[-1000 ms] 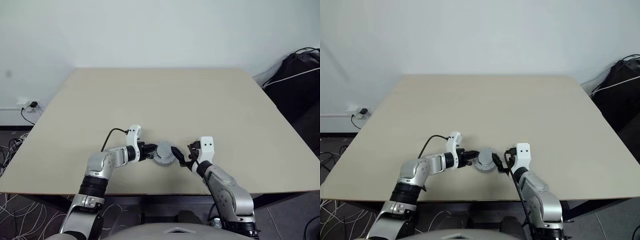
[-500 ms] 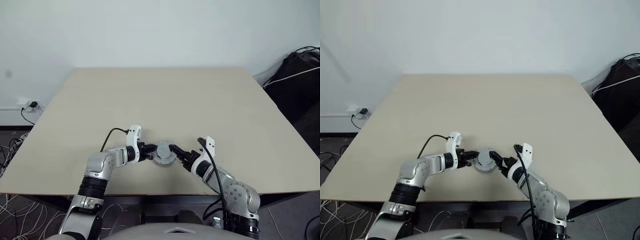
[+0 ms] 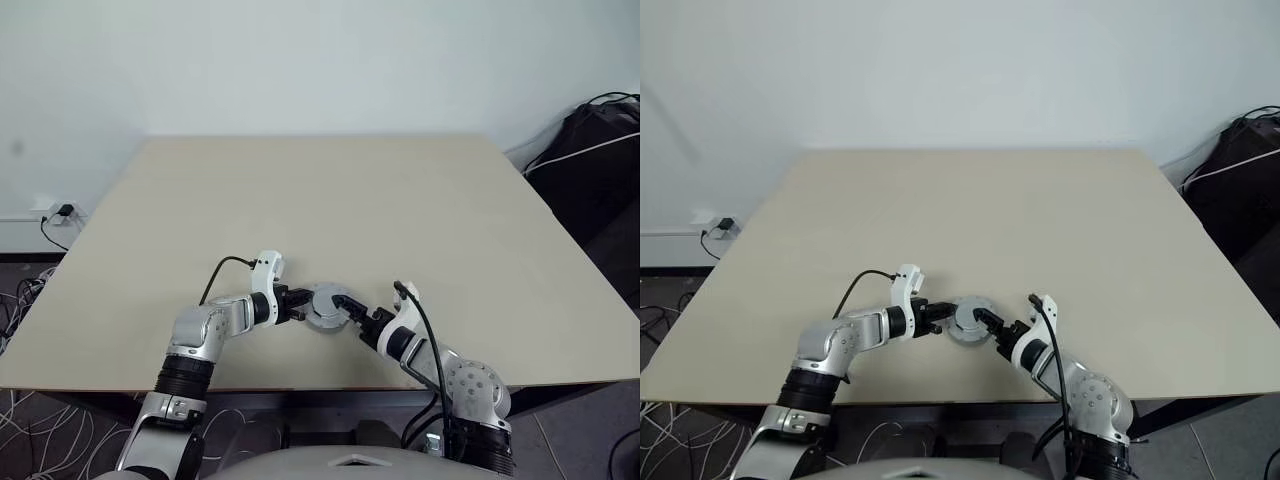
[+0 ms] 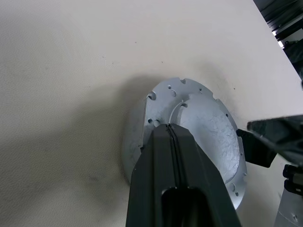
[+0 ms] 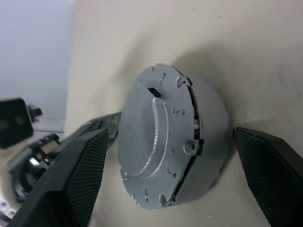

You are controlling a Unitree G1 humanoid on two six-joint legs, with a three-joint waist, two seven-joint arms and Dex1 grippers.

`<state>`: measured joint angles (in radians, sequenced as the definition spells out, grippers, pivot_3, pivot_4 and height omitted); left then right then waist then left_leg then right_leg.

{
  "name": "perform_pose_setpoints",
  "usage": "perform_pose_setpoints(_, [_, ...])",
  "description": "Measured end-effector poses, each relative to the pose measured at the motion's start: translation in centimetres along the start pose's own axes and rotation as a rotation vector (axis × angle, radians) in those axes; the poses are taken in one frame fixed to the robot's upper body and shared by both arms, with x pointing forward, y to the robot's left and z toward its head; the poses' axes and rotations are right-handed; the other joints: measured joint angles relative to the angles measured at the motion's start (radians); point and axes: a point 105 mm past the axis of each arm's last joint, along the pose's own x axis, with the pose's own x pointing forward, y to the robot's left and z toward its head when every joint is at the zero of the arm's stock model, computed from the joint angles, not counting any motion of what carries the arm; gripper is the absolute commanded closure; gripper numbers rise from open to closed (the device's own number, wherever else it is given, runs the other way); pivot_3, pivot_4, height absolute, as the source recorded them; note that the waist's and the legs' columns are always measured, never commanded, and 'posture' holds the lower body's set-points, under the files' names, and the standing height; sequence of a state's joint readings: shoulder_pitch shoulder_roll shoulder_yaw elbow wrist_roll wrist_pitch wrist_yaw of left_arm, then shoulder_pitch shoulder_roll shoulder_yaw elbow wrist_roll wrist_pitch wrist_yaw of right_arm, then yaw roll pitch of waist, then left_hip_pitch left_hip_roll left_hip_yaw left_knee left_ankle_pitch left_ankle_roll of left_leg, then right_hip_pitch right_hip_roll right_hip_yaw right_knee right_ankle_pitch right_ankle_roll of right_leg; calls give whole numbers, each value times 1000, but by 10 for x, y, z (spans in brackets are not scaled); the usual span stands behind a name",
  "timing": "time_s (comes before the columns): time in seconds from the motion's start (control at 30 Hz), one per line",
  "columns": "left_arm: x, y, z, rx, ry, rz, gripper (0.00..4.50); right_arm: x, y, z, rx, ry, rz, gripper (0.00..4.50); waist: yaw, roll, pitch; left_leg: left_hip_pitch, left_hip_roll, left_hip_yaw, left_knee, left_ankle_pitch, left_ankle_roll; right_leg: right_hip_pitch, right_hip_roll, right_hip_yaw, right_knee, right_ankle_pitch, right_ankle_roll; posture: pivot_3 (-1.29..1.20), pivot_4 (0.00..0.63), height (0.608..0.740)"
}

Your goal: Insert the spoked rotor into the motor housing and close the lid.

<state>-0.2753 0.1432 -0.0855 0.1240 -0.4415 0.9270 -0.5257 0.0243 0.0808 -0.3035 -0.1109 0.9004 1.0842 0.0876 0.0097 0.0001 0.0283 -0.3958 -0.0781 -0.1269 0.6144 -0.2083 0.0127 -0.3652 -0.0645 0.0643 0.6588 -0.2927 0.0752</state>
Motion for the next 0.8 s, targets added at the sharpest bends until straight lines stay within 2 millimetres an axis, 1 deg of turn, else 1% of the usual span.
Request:
perform_pose_setpoints(0.1, [-1, 1, 0, 4, 0, 4, 4500, 0, -1, 0, 51, -2, 22, 21, -4, 0, 0, 0, 0, 0, 0, 0, 0, 0, 0, 0, 0, 0, 0, 0, 0, 740])
perform_pose_setpoints(0.27, [-2, 1, 0, 7, -1, 7, 4500, 1, 1, -5, 110, 22, 64, 21, -9, 1, -1, 0, 0, 0, 0, 0, 0, 0, 0, 0, 0, 0, 0, 0, 0, 740])
perform_pose_setpoints(0.47, [-5, 3, 0, 12, -3, 15, 4500, -1, 3, -12, 136, 61, 90, 21, -20, 1, -1, 0, 0, 0, -1, 0, 0, 0, 0, 0, 0, 0, 0, 0, 0, 740])
perform_pose_setpoints(0.73, [-5, 3, 0, 12, -3, 16, 4500, -1, 3, -13, 139, 62, 91, 21, -21, 1, -1, 0, 0, 0, -1, 0, 0, 0, 0, 0, 0, -1, 1, 0, 0, 740])
perform_pose_setpoints(0.8, [-5, 3, 0, 13, -3, 17, 4500, -1, 3, -13, 137, 63, 88, 403, -21, 1, -1, 0, 0, 0, -1, 0, 0, 0, 0, 0, 0, -1, 1, 0, 0, 740])
